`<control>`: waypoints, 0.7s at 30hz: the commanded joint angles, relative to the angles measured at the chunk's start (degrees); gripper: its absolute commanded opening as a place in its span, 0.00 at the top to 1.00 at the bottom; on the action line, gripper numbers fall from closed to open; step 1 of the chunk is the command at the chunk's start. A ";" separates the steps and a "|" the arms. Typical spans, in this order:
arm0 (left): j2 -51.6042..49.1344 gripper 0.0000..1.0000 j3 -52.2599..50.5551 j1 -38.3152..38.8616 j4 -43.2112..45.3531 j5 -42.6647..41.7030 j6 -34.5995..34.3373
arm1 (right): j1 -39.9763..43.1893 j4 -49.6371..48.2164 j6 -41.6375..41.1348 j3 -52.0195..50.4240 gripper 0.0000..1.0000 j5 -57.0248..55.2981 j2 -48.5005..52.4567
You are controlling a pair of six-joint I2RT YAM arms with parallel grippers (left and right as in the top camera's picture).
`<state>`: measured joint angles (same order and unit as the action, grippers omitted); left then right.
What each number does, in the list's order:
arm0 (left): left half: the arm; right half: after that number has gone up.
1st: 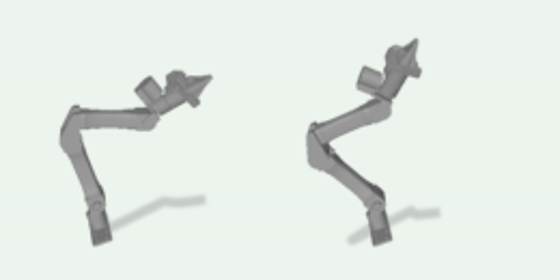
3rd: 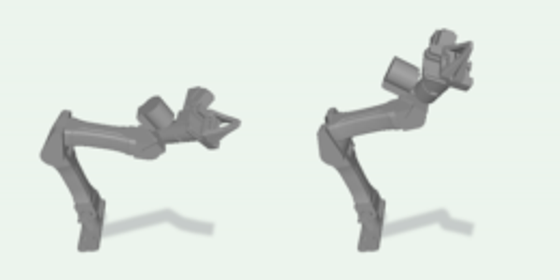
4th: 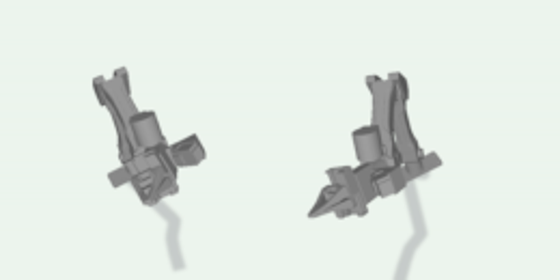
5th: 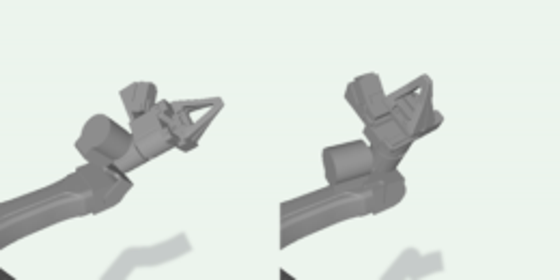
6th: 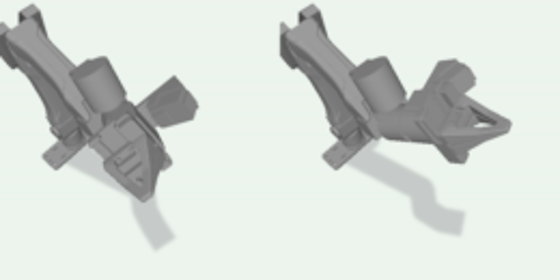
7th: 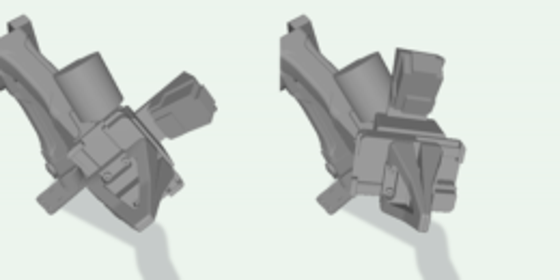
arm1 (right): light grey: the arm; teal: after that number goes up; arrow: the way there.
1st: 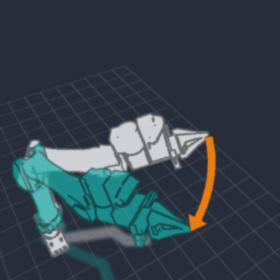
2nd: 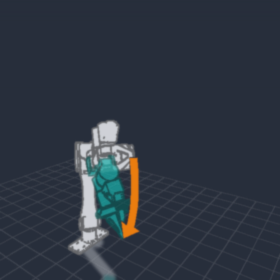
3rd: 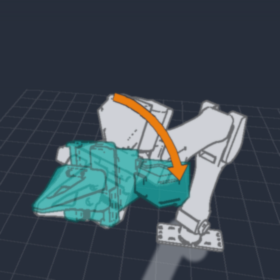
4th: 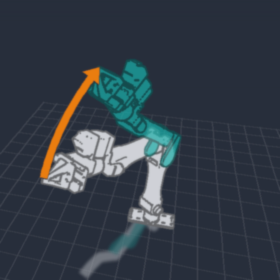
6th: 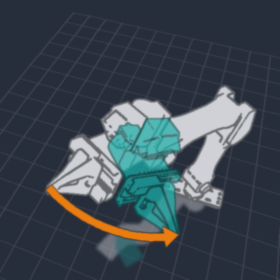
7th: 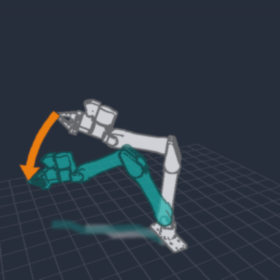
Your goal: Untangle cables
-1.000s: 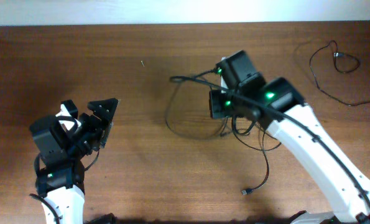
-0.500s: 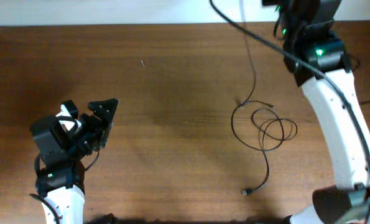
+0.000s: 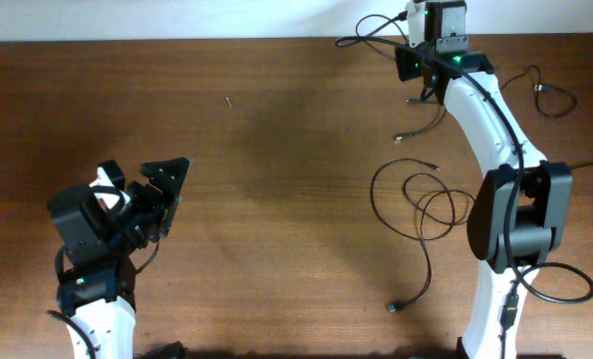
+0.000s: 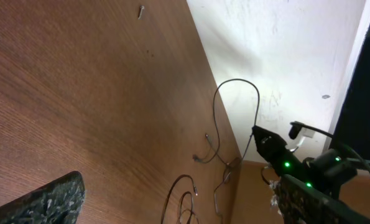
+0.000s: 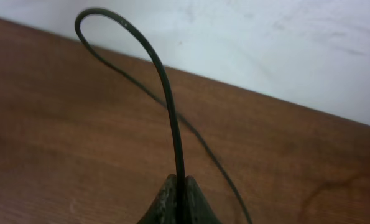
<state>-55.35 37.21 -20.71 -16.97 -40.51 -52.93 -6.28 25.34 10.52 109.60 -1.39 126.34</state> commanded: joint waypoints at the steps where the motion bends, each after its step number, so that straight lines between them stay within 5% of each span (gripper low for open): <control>1: 0.24 0.01 0.02 -0.17 0.09 -0.22 0.72 | 0.37 1.55 0.15 0.24 0.49 0.55 0.24; 3: 0.24 0.01 0.02 -0.17 0.09 -0.22 0.72 | 0.37 2.40 0.13 0.48 0.03 0.04 -3.06; 6: 0.24 0.01 0.02 -0.17 0.09 -0.22 0.72 | 0.37 5.60 -0.52 1.97 0.01 -6.86 -11.32; 10: 0.24 0.01 0.02 -0.17 0.09 -0.22 0.72 | 0.37 24.30 -11.28 2.38 0.01 -15.23 -19.93; 14: 0.24 0.01 0.02 -0.17 0.09 -0.22 0.72 | 0.33 53.18 -16.15 0.63 0.02 -6.93 -20.11; 17: 0.24 0.01 0.02 -0.17 0.09 -0.22 0.72 | 0.37 57.83 -20.35 -5.77 0.01 -4.15 -19.96; 18: 0.24 0.01 0.02 -0.17 0.09 -0.22 0.72 | 0.37 56.26 -25.73 -10.58 0.08 -2.05 -19.96; 20: 0.24 0.01 0.02 -0.17 0.09 -0.22 0.72 | 0.13 48.54 -26.03 -20.09 0.44 8.70 -19.96; 21: 0.24 0.01 0.02 -0.17 0.09 -0.22 0.72 | -0.22 43.63 -26.01 -24.65 0.53 10.19 -19.96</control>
<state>-55.33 37.21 -20.71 -16.99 -40.51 -52.93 -6.20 75.44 -12.69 93.49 -0.78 106.26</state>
